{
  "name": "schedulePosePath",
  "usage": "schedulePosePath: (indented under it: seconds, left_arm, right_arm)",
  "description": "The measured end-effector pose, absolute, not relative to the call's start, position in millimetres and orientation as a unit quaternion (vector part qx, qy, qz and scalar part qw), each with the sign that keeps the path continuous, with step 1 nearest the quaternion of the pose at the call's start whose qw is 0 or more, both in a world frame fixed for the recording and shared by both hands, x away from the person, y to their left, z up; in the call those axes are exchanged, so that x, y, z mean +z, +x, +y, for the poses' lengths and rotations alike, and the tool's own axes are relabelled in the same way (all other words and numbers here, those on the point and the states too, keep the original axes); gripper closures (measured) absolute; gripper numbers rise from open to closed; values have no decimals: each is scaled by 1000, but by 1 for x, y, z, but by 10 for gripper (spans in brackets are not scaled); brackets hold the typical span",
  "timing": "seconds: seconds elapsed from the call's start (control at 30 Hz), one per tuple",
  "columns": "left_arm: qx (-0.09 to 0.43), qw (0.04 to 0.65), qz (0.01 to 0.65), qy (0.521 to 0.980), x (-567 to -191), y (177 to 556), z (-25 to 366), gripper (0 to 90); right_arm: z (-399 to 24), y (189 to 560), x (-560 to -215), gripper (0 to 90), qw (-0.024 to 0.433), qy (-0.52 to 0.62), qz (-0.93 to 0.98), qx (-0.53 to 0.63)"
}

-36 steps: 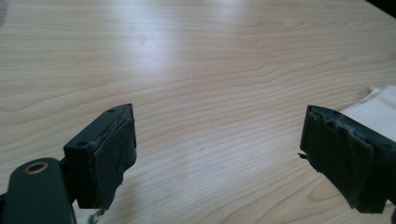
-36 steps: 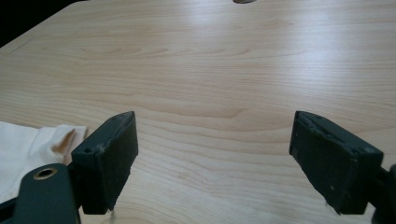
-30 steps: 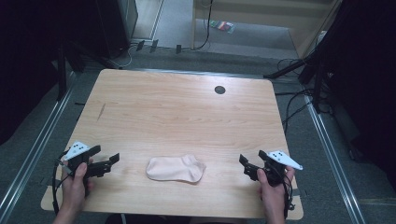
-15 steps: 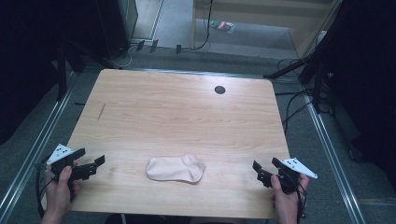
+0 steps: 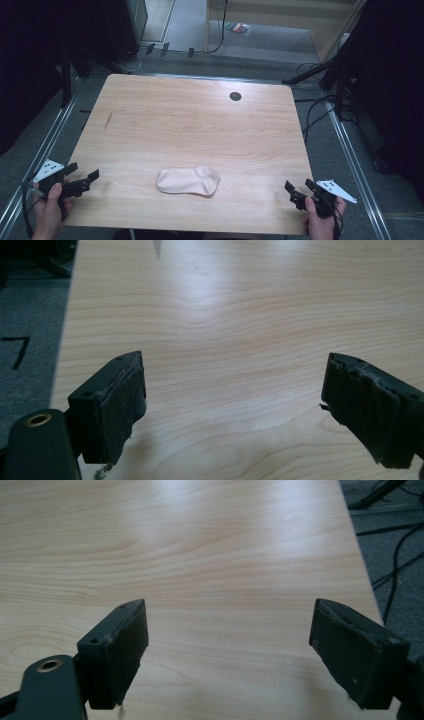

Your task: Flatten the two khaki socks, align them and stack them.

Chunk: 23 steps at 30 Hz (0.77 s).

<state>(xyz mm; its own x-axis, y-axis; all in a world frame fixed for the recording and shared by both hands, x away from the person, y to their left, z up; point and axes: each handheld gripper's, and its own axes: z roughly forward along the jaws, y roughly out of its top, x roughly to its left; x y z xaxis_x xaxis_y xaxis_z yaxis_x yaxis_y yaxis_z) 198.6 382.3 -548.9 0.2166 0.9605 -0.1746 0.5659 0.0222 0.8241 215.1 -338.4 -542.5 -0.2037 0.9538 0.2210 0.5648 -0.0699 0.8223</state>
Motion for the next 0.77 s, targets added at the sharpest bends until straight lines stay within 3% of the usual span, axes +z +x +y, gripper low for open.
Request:
schedulePosePath:
  seconds: [0.77]
  left_arm:
    - [228, 419, 583, 657, -554, 196, 387, 124]
  right_arm:
    - [-356, 204, -549, 167, 221, 594, 637, 439]
